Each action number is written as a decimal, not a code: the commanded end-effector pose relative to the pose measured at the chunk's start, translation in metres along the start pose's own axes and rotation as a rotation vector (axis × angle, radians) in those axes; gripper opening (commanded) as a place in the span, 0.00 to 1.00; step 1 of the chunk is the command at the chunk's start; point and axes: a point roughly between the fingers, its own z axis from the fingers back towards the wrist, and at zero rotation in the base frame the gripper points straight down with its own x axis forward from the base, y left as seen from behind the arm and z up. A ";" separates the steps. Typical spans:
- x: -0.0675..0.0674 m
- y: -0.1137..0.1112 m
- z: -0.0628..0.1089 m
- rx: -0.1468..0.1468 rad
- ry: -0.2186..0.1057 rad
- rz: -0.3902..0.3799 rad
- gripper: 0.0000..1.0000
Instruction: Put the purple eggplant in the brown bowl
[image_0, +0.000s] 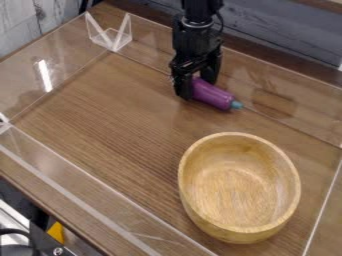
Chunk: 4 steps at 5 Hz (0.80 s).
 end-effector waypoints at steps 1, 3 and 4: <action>-0.002 -0.007 0.010 -0.037 -0.019 -0.071 1.00; -0.009 -0.009 0.002 -0.023 -0.019 -0.165 1.00; -0.011 -0.005 0.006 -0.019 -0.025 -0.153 0.00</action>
